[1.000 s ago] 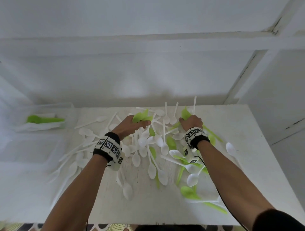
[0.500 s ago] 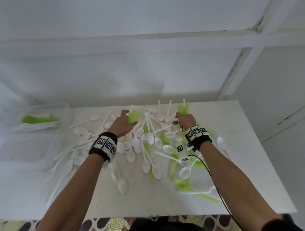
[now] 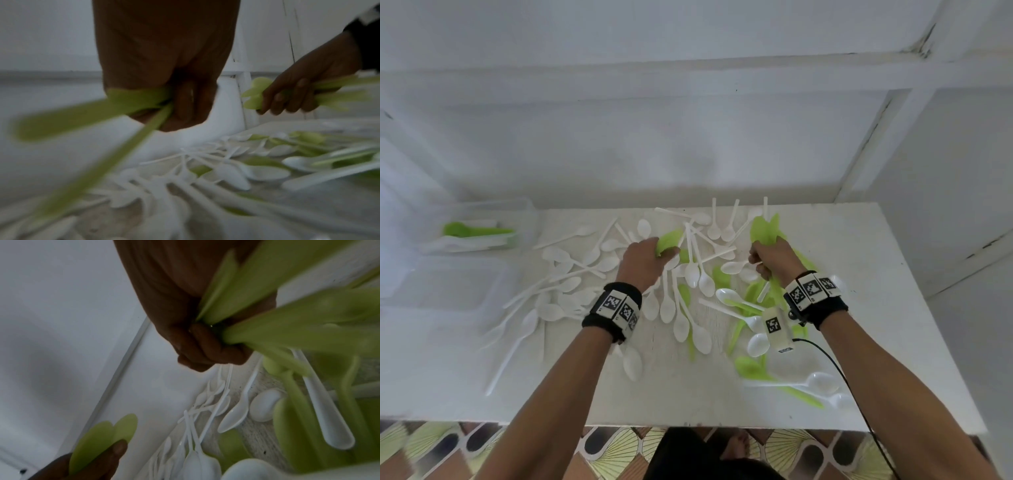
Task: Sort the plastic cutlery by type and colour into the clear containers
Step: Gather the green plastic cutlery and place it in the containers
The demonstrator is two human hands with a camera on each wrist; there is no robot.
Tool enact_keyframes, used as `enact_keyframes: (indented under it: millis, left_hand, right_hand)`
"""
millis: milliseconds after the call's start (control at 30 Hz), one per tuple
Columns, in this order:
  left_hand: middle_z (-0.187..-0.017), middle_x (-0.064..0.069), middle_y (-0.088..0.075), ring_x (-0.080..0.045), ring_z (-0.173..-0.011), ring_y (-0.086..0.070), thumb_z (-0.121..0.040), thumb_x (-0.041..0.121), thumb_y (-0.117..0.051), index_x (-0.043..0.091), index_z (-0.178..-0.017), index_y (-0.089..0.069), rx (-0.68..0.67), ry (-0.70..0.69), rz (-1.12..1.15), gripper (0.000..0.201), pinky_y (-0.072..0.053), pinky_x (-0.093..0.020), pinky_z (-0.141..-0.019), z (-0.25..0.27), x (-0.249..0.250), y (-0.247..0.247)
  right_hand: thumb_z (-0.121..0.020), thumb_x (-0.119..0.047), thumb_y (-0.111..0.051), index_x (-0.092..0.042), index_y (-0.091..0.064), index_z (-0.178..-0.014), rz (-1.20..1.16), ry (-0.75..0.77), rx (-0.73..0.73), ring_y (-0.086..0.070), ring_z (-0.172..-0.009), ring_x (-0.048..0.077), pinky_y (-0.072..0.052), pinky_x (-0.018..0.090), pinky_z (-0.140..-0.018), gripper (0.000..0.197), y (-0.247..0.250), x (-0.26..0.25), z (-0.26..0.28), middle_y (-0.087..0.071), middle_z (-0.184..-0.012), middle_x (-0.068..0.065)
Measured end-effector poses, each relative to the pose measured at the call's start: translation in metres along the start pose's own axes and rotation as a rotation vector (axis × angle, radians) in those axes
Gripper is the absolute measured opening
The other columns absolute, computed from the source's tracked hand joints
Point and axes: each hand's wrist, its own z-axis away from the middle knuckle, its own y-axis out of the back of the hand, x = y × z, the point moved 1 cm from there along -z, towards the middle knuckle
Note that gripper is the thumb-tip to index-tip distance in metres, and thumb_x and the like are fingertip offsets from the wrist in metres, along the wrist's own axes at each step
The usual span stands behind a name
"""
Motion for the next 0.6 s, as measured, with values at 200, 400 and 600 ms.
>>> enact_keyframes:
  millis: [200,400,600]
  left_hand:
    - [-0.098,-0.005,-0.061,-0.028,-0.095,-0.064,-0.088,0.06,-0.063,0.013,-0.094,-0.057,-0.169,0.103,-0.313,0.048,-0.048,-0.034,-0.072,0.031,0.013,-0.052]
    - [-0.112,-0.009,-0.061,-0.029,-0.102,-0.061,-0.092,0.035,-0.061,0.01,-0.112,-0.056,-0.321,0.141,-0.363,0.032,-0.051,-0.036,-0.083,0.039,-0.023,-0.058]
    - [-0.101,-0.006,-0.06,-0.029,-0.098,-0.062,-0.096,0.031,-0.055,0.012,-0.106,-0.058,-0.175,0.027,-0.336,0.022,-0.049,-0.036,-0.076,0.045,-0.037,-0.053]
  right_hand:
    - [-0.088,-0.024,-0.075,-0.016,-0.062,-0.099,0.283,0.113,-0.085,-0.052,-0.049,0.01,-0.039,0.018,-0.04,0.019,-0.021,0.018,0.019,-0.064,-0.073,0.005]
    - [-0.089,-0.021,-0.071,-0.013,-0.064,-0.095,0.353,0.092,-0.097,-0.05,-0.046,0.012,-0.041,0.019,-0.041,0.012,-0.039,0.038,0.034,-0.062,-0.067,0.004]
    - [-0.089,-0.025,-0.069,-0.007,-0.066,-0.105,0.485,0.2,0.07,-0.069,-0.069,0.022,-0.059,0.041,-0.07,0.024,-0.041,0.04,0.037,-0.071,-0.076,0.007]
